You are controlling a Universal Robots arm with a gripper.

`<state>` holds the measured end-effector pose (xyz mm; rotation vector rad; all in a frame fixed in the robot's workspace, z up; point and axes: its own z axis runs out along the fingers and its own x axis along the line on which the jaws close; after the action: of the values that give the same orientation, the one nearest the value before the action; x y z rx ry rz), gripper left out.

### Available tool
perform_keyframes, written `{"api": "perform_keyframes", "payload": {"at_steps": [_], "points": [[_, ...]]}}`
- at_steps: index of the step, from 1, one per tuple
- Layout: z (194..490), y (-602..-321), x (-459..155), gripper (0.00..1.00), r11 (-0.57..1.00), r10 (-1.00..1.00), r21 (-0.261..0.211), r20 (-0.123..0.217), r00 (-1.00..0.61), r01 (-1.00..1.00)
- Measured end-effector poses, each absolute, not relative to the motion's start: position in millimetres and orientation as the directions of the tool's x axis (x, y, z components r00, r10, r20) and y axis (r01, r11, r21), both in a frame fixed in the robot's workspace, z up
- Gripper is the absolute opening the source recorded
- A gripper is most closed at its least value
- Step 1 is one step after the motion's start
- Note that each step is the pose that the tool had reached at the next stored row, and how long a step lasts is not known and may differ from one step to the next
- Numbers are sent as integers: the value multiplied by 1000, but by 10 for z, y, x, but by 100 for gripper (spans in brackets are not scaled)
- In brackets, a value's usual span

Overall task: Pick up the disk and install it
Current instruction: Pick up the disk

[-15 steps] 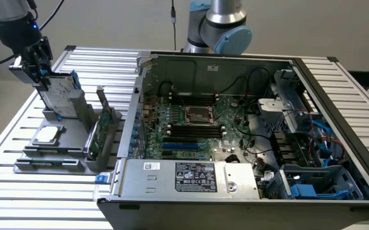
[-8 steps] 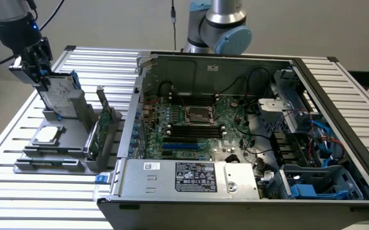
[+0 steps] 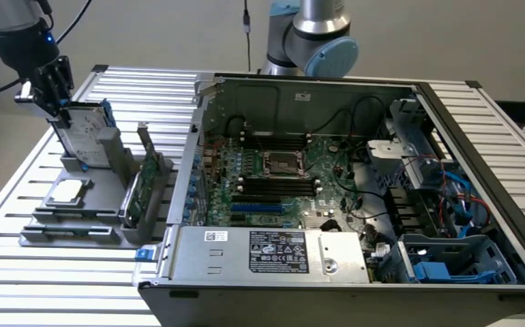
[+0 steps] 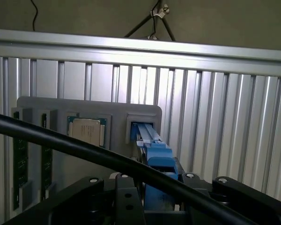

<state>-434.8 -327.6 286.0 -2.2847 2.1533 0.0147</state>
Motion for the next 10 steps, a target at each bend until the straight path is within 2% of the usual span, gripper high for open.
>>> {"api": "perform_keyframes", "payload": {"at_steps": [10], "points": [[2860, -3317, -4349, 39, -58, -998, 5, -8, 58, -998]]}}
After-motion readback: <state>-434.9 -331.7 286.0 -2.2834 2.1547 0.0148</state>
